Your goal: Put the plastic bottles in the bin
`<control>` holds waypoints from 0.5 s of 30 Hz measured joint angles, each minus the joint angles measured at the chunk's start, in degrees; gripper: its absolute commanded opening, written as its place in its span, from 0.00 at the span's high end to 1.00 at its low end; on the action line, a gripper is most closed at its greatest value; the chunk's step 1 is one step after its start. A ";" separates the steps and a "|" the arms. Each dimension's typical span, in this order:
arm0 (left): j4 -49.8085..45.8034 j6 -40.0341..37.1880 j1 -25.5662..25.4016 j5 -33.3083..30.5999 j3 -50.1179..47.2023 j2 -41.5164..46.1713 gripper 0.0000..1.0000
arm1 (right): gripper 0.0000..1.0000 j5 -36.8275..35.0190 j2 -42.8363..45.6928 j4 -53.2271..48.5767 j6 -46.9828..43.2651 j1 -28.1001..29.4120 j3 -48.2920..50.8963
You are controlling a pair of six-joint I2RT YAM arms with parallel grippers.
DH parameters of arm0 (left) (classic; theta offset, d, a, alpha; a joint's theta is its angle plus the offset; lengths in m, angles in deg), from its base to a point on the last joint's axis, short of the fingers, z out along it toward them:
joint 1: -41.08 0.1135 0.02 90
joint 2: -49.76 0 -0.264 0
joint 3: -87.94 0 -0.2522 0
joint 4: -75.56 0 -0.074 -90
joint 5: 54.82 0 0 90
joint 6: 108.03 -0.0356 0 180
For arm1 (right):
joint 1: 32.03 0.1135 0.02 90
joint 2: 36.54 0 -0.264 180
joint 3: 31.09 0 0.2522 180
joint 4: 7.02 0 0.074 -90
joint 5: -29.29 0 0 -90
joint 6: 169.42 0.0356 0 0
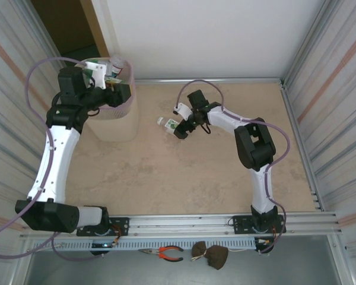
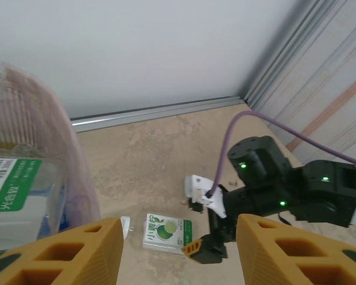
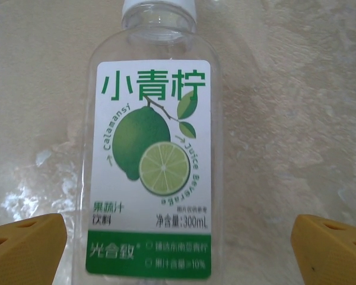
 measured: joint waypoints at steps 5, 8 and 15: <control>0.85 0.57 -0.81 0.02 -2.01 0.66 0.46 | 0.07 -0.17 -3.26 -0.52 -0.02 0.59 -2.23; 1.01 0.57 -0.83 0.00 -2.91 0.66 0.46 | 0.12 -0.22 -4.46 -0.90 -0.24 0.74 -2.54; 0.96 0.46 -0.87 -0.02 -3.04 0.87 0.45 | 0.28 -1.49 -4.90 -1.64 -1.73 1.09 -2.49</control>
